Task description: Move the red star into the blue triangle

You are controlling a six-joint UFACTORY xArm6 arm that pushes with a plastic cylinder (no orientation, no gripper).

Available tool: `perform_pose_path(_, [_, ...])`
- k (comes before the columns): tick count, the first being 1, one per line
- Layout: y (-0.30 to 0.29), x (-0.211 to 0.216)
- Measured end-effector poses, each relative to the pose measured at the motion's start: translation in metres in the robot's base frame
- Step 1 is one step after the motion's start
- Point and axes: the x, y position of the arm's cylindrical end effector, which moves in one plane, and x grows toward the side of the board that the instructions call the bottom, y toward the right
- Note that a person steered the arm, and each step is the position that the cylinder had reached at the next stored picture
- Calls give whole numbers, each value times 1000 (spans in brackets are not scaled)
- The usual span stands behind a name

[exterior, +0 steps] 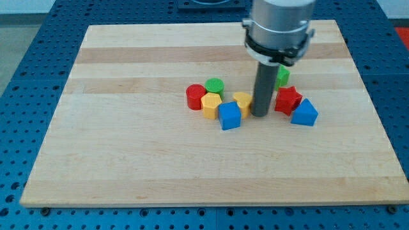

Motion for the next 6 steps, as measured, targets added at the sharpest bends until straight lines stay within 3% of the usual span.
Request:
perform_pose_path(1, [12,-33])
perform_pose_path(2, [52,-35])
perform_pose_path(4, [98,-2])
perform_pose_path(6, [103,50])
